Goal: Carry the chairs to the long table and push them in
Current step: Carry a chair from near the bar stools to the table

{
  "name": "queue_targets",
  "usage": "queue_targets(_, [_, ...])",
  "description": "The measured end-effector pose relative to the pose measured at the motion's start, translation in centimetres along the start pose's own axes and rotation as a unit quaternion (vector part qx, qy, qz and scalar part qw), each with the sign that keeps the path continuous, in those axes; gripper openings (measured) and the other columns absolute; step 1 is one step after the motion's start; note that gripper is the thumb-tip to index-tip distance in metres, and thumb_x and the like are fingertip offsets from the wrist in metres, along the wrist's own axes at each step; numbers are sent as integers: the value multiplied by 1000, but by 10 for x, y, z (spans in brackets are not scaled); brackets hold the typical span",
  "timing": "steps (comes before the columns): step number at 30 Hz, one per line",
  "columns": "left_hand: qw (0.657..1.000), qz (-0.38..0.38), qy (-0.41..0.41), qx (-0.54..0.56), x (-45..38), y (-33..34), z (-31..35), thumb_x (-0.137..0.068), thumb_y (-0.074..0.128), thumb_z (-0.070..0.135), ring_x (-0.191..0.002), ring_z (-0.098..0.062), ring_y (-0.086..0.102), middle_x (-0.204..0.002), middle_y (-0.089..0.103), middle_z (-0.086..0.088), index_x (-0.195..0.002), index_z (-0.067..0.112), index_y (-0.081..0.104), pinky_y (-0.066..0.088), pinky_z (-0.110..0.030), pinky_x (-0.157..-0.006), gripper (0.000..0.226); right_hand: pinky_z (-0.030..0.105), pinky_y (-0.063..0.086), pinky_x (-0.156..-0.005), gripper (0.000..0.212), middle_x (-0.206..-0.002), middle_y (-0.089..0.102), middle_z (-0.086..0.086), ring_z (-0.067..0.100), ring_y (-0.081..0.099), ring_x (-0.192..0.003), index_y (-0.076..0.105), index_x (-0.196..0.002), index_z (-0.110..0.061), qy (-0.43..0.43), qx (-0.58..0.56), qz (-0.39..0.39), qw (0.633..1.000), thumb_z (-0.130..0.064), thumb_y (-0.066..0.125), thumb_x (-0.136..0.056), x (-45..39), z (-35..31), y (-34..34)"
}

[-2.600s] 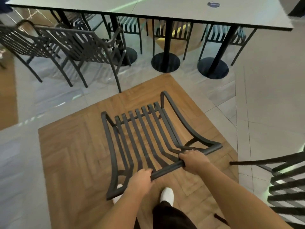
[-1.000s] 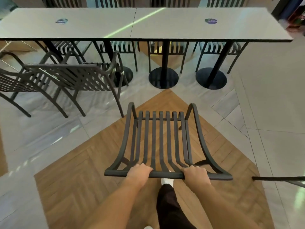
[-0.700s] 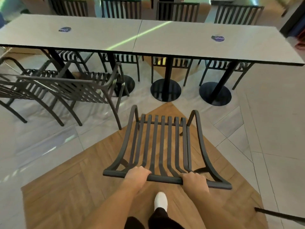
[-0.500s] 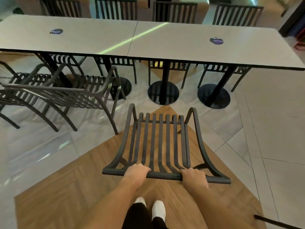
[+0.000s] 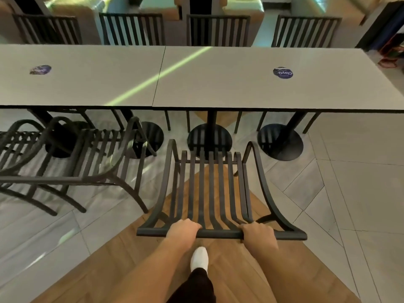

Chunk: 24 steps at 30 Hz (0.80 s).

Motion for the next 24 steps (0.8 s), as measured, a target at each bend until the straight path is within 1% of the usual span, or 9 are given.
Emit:
queue_targets(6, [1000, 2, 3, -4, -59, -57, -16, -94, 58, -2, -119, -29, 62, -129, 65, -5, -149, 35, 49, 52, -45, -100, 66, 35, 55, -86, 23, -104, 70, -4, 18, 68, -97, 66, -119, -29, 7, -18, 12, 1000, -27, 48, -105, -67, 13, -38])
queue_targets(9, [1000, 9, 0, -2, -85, -76, -18, -94, 58, -2, -121, -29, 61, -132, 62, -5, -150, 36, 46, 52, -45, -100, 69, 34, 55, -86, 24, -103, 70, -4, 17, 68, -96, 65, -120, -29, 9, -24, 13, 1000, -27, 47, -105, -93, 21, -51])
queue_targets(14, [1000, 14, -4, 23, -111, -90, -17, -98, 56, 2, -120, -27, 62, -132, 63, -5, -151, 37, 45, 52, -44, -101, 64, 33, 54, -87, 22, -104, 69, -4, 16, 67, -97, 65, -120, -30, -8, -35, 0, 999, -28, 50, -104, -130, 35, -62])
queue_targets(18, [1000, 2, -10, 7, -127, -97, -19, -100, 47, -1, -124, -30, 59, -137, 60, -7, -154, 38, 41, 50, -45, -104, 67, 35, 52, -88, 28, -111, 71, -1, 20, 68, -104, 65, -124, -30, -19, -28, -11, 999, -23, 44, -106, -149, 40, -68])
queue_targets(24, [999, -29, -12, -5, -133, -102, -22, -101, 48, -2, -125, -30, 59, -139, 59, -9, -156, 38, 37, 50, -46, -106, 69, 29, 50, -84, 24, -106, 70, -3, 16, 68, -99, 65, -123, -29, -18, -40, -22, 999, -25, 49, -106, -158, 39, -66])
Point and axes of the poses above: each hand's wrist, its own x-axis away from the middle knuckle, its own y-axis out of the palm, z = x × y, the point moved 4 cm from there along -x, towards the middle knuckle
